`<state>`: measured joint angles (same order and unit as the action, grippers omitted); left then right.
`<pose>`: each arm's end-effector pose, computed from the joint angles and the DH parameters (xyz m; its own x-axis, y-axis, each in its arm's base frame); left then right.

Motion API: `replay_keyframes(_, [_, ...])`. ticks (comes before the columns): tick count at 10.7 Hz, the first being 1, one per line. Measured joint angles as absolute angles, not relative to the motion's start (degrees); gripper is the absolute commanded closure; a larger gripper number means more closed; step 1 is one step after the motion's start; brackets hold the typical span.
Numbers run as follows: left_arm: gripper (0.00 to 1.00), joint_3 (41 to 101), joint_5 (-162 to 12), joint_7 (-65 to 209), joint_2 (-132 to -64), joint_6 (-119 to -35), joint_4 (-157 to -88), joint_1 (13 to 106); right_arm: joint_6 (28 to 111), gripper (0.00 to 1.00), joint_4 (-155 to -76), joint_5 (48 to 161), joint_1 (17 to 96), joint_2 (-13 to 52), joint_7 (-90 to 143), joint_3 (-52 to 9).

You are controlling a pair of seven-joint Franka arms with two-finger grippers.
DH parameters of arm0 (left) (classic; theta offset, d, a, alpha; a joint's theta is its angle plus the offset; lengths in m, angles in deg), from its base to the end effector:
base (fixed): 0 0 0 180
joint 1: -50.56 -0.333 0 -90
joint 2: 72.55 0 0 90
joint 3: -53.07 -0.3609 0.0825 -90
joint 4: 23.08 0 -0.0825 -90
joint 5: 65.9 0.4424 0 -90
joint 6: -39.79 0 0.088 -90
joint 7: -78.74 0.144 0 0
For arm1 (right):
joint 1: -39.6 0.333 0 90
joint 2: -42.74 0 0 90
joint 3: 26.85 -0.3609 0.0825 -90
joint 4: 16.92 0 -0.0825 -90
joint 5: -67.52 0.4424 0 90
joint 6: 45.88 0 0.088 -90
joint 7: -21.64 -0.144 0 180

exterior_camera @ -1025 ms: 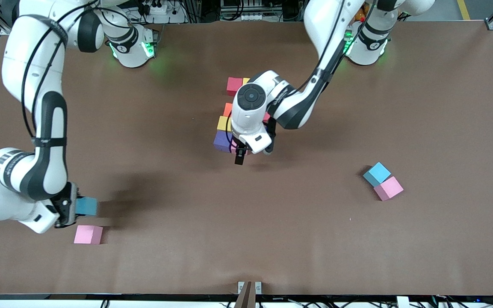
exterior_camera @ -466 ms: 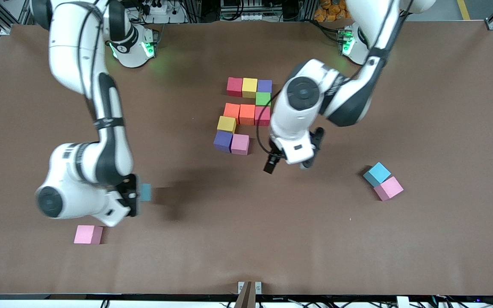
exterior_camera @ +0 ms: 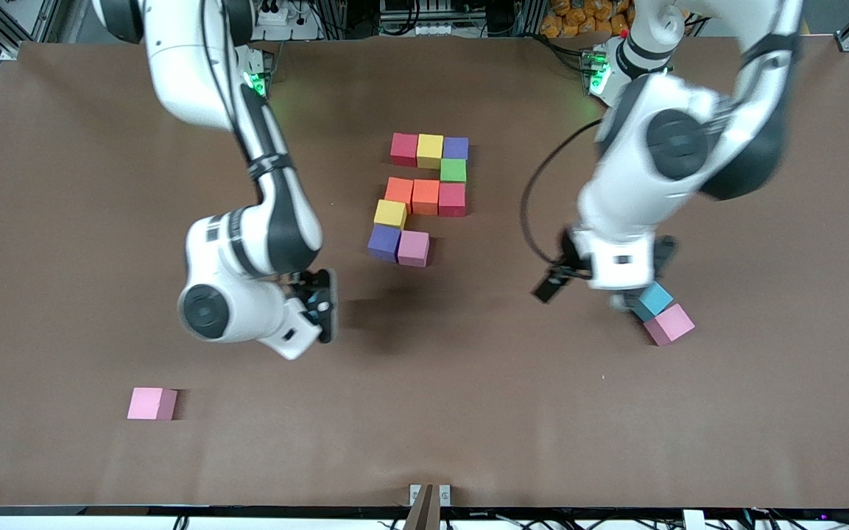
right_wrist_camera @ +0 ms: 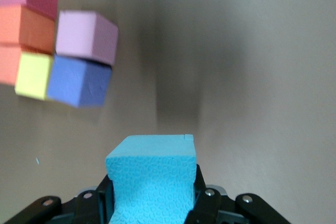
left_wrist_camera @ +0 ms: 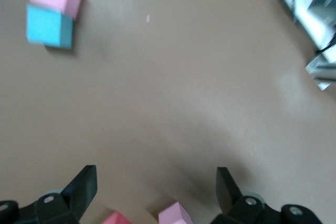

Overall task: Form number 2 with 11 blocks
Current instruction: 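Release pink with the left gripper while the right gripper carries cyan, then lower the cyan cube beside pink with the right gripper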

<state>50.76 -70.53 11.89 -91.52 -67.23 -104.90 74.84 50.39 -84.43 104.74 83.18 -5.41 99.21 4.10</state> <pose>0.6892 -0.2921 0.5125 0.6975 0.7163 -0.0184 0.7124 -0.6905 0.1255 0.7259 0.3635 0.2868 0.0592 0.9853 0.1604 0.9617 -0.0132 -0.2738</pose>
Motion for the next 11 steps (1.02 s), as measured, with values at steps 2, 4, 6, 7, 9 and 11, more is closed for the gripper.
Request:
replay_keyframes(2, [0.0,50.76,-70.52,22.02,-87.79,-62.91,-104.98,68.9,53.67,0.85,-84.41,105.17,87.83,-5.41,93.55,3.99])
replay_keyframes(4, [0.0,50.74,-70.52,28.42,-86.1,-59.49,-105.38,65.63,57.59,0.85,-84.42,105.34,92.88,-5.41,86.68,3.96])
replay_keyframes(6, [0.0,50.76,-69.65,32.07,-86.05,-58.74,-105.85,63.83,62.52,0.85,-84.86,105.35,98.31,-5.47,79.13,3.86])
replay_keyframes(7, [0.0,50.75,-69.58,34.09,-86.06,-58.59,-105.93,62.59,65.2,0.85,-85.61,105.35,101.19,-5.55,75.88,3.83])
replay_keyframes(9, [0.0,50.75,-69.57,35.58,-86.06,-58.5,-106.02,61.45,70.19,0.86,-88.3,105.33,106.0,-5.79,72.09,3.82])
replay_keyframes(11, [0.0,51.22,-69.57,35.66,-86.1,-58.46,-106.24,61.52,75.21,0.87,-92.68,105.33,109.62,-5.98,71.33,3.81])
